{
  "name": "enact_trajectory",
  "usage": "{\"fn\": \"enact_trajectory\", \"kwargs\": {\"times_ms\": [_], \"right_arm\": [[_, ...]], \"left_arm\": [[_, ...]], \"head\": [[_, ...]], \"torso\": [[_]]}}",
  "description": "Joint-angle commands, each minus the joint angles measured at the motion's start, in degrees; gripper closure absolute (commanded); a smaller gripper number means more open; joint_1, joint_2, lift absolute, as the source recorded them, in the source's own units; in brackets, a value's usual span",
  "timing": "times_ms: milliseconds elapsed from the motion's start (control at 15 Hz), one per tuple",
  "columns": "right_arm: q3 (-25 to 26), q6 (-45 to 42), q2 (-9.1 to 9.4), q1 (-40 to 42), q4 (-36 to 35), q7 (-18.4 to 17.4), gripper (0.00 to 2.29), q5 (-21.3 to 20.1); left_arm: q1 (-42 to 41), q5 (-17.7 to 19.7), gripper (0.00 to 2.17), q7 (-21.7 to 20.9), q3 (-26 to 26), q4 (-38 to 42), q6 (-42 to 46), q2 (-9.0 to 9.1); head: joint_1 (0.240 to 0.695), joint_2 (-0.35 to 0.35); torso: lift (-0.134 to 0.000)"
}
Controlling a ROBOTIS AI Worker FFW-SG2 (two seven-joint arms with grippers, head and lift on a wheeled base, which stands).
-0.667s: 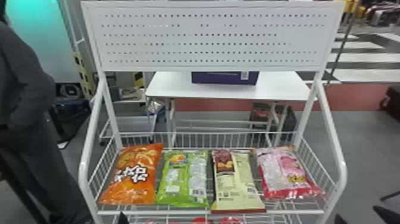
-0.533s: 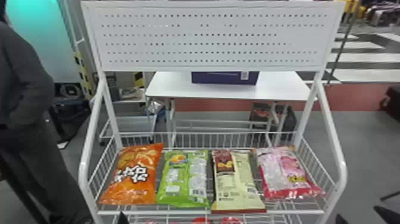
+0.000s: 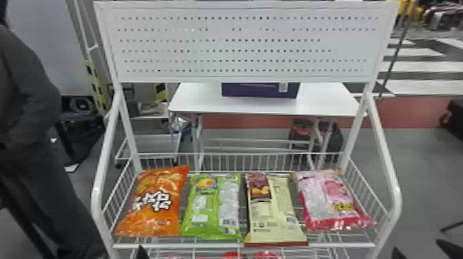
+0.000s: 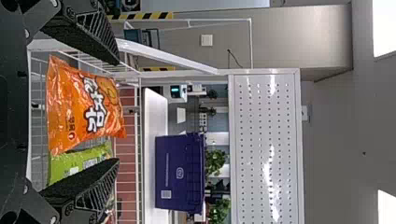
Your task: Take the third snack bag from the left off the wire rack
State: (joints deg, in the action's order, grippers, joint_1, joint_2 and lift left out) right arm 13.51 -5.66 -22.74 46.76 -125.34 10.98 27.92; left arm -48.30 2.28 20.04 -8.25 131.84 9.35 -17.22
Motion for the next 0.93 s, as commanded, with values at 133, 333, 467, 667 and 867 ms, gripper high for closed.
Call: {"fn": "enact_trajectory", "kwargs": {"times_ms": [133, 333, 467, 667, 867], "right_arm": [[-2.61, 1.05, 0.07, -3.87, 3.52, -0.53, 0.1, 0.2], [-10.96, 8.78, 0.86, -16.61, 9.67, -0.88, 0.1, -0.94], [-16.32, 13.71, 3.06, -25.49, 13.63, -1.58, 0.1, -3.58], [-23.79, 20.39, 7.01, -37.0, 20.75, -1.76, 0.1, -7.79], [-28.45, 22.67, 9.03, -44.82, 28.22, -1.76, 0.1, -8.32]], "left_arm": [[-0.74, -0.61, 0.16, 0.18, -0.37, 0.26, 0.36, 0.09], [-0.74, -0.79, 0.16, 0.09, -0.81, -0.1, 0.36, 0.09], [-0.65, -0.79, 0.16, -0.09, -0.9, -0.27, 0.36, 0.0], [-0.65, -0.79, 0.16, -0.09, -0.9, -0.97, 0.36, -0.27], [-0.39, -0.79, 0.16, 0.0, -0.9, -1.77, 0.54, -0.44]], "head": [[0.499, 0.0], [0.499, 0.0], [0.499, 0.0], [0.499, 0.0], [0.499, 0.0]], "torso": [[0.0], [0.0], [0.0], [0.0], [0.0]]}}
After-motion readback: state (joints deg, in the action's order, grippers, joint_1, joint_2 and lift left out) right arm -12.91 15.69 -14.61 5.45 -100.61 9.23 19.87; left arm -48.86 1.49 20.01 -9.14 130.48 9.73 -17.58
